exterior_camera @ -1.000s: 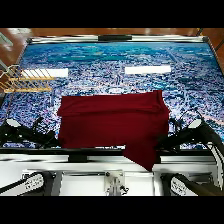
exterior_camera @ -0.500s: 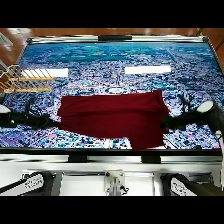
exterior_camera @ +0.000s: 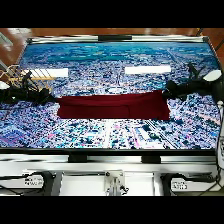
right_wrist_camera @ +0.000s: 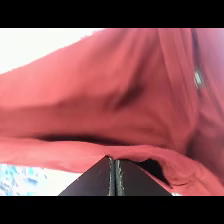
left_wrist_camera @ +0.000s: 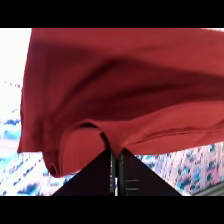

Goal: Fold the shirts.

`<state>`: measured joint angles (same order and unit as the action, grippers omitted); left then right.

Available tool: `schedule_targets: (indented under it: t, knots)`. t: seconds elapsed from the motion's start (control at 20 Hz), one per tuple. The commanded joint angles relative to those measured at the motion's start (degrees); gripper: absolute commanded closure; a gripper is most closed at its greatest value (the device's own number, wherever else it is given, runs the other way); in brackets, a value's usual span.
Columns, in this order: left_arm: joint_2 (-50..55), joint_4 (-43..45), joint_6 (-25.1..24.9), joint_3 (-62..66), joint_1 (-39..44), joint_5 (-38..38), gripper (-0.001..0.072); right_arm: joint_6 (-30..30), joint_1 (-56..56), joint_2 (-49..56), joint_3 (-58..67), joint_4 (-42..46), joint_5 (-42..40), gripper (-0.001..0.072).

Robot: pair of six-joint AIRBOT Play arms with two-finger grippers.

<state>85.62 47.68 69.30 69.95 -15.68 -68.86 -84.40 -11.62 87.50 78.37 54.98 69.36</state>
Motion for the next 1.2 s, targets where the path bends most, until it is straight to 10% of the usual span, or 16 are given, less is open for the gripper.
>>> schedule_targets:
  t: [0.0, 0.45, 0.5, 0.65, 0.8, 0.9, 1.15]
  knots:
    - [5.6, -0.2, 1.5, 4.3, 1.0, 1.0, 0.0671, -1.2, 2.0, 7.5, 8.5, 1.5, -2.6, 0.0660]
    - [12.5, 3.5, 4.9, 4.2, 1.0, 1.3, 0.0668, -4.7, 4.1, 15.5, 11.8, 7.3, -2.5, 0.0658]
    - [12.5, 3.8, 4.9, 4.2, 1.0, 1.3, 0.0625, -4.7, 4.1, 15.5, 11.8, 7.1, -2.5, 0.0627]
    - [12.4, 3.8, 4.7, 5.3, 0.9, -2.2, 0.0203, -2.5, 3.8, 14.5, 11.8, 6.2, -1.6, 0.0243]
    - [12.3, 4.0, 2.8, 7.8, 0.3, -5.5, 0.0201, 1.4, 3.5, 11.0, 11.8, 15.0, 0.9, 0.0242]
    - [12.0, 3.9, 2.8, 9.5, 0.2, -6.3, 0.0201, 0.0, 3.4, 9.6, 11.8, 22.9, 2.9, 0.0034]
    - [11.0, 3.7, 3.0, 10.8, 0.6, -6.7, 0.0202, 2.6, 1.0, 13.1, 11.7, 15.1, 7.1, 0.0034]
